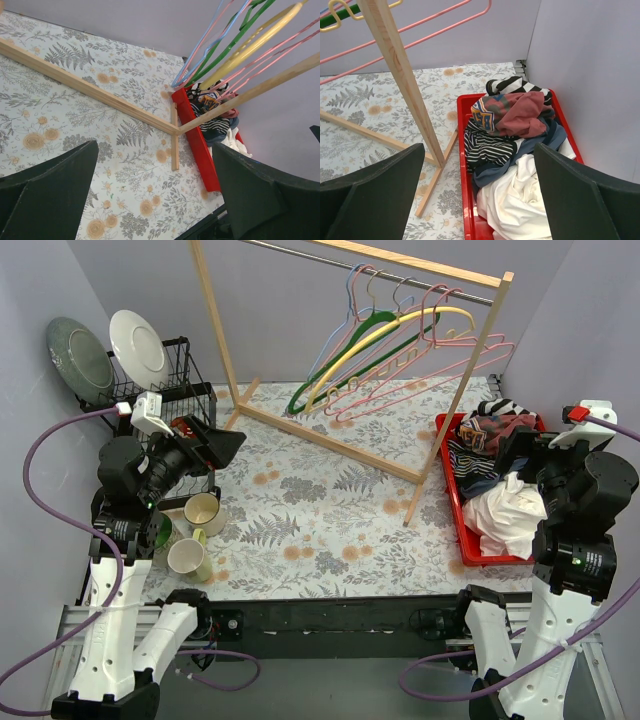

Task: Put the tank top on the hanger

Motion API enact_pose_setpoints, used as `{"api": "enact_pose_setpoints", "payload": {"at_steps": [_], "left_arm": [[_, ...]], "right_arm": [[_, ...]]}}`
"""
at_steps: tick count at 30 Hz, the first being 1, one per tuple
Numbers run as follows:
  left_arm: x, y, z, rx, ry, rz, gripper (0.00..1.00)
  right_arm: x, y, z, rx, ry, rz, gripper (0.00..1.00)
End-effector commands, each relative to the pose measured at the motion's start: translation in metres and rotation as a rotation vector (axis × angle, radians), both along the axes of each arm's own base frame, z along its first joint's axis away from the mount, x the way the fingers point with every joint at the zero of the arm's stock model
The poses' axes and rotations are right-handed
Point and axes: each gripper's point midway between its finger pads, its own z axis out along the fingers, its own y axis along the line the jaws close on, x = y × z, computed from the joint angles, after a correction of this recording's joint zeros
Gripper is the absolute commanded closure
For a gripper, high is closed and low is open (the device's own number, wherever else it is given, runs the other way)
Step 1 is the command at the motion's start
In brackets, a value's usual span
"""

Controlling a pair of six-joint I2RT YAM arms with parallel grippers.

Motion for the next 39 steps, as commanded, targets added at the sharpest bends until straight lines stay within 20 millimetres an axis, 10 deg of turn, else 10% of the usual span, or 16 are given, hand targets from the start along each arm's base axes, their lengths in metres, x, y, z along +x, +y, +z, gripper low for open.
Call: {"api": "enact_pose_setpoints", "payload": {"at_steps": [1, 14, 39], "left_arm": [[-0.006, -0.002, 0.010, 0.005, -0.032, -0.015, 0.02], [-0.003, 0.000, -0.001, 0.021, -0.015, -0.009, 0.02], [0.016, 0.002, -0.122, 0.188, 0.033, -0.050, 0.02]], "right_arm": [[0.003, -0.002, 0.012, 0.000, -0.050, -0.012, 0.01], [0.009, 0.054, -0.022, -0.275, -0.021, 0.454, 0.01], [0.091, -0.014, -0.146, 0.036, 0.455, 0.300, 0.08]]}}
